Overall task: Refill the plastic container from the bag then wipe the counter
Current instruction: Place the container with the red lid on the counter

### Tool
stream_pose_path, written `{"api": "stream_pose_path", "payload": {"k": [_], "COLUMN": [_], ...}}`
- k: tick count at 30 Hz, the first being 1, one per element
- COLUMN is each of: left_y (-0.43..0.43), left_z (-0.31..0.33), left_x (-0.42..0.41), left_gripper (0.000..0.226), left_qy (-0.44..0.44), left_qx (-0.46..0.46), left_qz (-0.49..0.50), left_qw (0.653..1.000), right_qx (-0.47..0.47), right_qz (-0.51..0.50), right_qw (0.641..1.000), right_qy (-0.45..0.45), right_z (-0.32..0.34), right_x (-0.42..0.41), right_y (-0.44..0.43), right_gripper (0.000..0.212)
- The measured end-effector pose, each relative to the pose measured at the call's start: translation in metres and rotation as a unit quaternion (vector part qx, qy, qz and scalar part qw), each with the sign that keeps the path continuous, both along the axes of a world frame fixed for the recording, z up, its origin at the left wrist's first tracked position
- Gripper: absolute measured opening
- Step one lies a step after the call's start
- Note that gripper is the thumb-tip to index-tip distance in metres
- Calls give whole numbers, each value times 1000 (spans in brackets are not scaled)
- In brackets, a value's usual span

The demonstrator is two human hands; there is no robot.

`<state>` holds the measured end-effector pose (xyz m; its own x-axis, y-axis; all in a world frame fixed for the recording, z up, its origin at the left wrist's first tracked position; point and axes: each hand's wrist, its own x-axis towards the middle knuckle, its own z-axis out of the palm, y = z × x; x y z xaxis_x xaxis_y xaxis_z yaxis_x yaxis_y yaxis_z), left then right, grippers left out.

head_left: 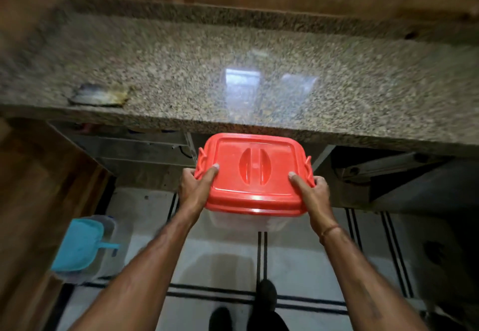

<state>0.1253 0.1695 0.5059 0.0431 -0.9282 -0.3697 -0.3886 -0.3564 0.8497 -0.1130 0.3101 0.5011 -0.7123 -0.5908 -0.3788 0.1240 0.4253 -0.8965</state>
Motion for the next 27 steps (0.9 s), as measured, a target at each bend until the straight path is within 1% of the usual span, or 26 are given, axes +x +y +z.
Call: {"api": "stream_pose_path", "payload": {"k": [2, 4, 7, 8, 10, 12, 17, 20, 25, 27], "left_y": [-7, -14, -31, -37, -51, -64, -111, -143, -190, -205], "left_z": [39, 77, 123, 139, 171, 194, 214, 213, 195, 188], "left_x": [0, -4, -16, -22, -42, -63, -148, -206, -285, -307], "left_gripper": [64, 60, 69, 69, 59, 51, 59, 57, 61, 67], "left_qy": [12, 34, 60, 71, 83, 74, 84, 77, 48, 41], "left_qx": [-26, -49, -75, -81, -107, -137, -156, -153, -129, -117], "left_qz": [2, -8, -31, -39, -53, -60, -61, -60, -72, -71], "left_qw": [1000, 998, 995, 993, 989, 986, 982, 983, 988, 990], "right_qx": [-15, -29, -57, -72, -97, -107, -138, -145, -107, -94], "right_qz": [-11, -21, -31, -35, -51, -57, -68, -56, -33, -17], "right_qw": [999, 998, 995, 994, 991, 988, 984, 984, 990, 992], "right_qy": [26, 52, 73, 74, 77, 97, 94, 89, 91, 87], "right_z": [42, 81, 128, 143, 169, 189, 207, 207, 194, 190], "right_x": [1, -3, -16, -22, -43, -65, -147, -205, -287, -311], "right_y": [2, 1, -10, -14, -26, -41, -89, -127, -181, -197], "right_gripper": [78, 74, 69, 64, 58, 61, 71, 61, 57, 56]}}
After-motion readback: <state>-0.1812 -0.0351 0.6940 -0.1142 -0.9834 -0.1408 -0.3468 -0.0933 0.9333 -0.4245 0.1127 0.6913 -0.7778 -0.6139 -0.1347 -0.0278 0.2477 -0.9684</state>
